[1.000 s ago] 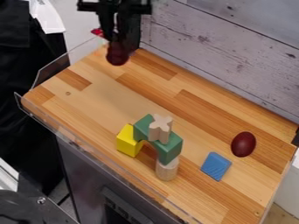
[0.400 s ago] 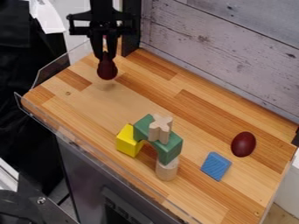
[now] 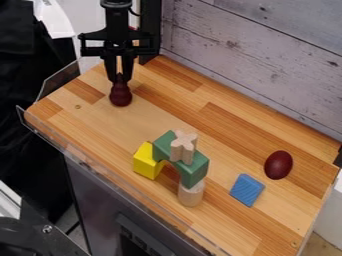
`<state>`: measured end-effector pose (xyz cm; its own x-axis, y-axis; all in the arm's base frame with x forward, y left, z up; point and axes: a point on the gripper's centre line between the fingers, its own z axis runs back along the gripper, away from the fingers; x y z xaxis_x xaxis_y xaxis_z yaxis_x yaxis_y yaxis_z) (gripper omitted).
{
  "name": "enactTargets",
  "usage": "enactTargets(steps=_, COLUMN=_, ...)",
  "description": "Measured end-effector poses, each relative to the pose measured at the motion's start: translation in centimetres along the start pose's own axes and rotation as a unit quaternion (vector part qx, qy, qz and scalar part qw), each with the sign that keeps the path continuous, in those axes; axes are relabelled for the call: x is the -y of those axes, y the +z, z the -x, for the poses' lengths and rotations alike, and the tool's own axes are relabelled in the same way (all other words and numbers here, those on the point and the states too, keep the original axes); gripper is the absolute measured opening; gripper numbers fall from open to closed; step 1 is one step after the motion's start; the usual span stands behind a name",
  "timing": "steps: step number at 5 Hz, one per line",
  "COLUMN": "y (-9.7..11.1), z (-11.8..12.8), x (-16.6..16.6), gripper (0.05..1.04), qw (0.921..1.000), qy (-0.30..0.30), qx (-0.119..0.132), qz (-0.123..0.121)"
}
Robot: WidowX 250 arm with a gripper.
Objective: Toma el pino marron y lo coloca sobre el lado izquierdo de la mesa
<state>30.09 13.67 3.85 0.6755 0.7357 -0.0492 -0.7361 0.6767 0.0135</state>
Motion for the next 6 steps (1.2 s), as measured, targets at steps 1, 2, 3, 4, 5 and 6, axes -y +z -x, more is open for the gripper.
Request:
enactTargets(steps=1, y=-0.2, z=-0.1, x=-0.3, gripper=0.211, qw=1.0, qy=0.005, qx=-0.005, qz=0.003)
enactTargets(steps=2, y=-0.6, z=0.2, x=-0.3, gripper=0.472, qw=0.9997, qy=0.006, qx=-0.023, qz=0.008)
enactTargets(steps=3, y=0.4, z=0.5, x=-0.4, gripper=0.792, qw=0.9997, qy=0.0, qx=-0.023, qz=0.008)
enactTargets(steps=4, y=4.9, z=1.1, x=-0.2, gripper=0.996, qw=0.9997, qy=-0.022, qx=0.01, qz=0.009)
enactTargets(steps=5, y=8.5, z=2.7, x=0.8, gripper=0.999, qw=0.9977, qy=-0.064, qx=0.022, qz=0.002)
enactTargets(steps=6, y=10.7, z=6.2, x=3.1, gripper=0.999, qw=0.9891, qy=-0.145, qx=0.011, qz=-0.024)
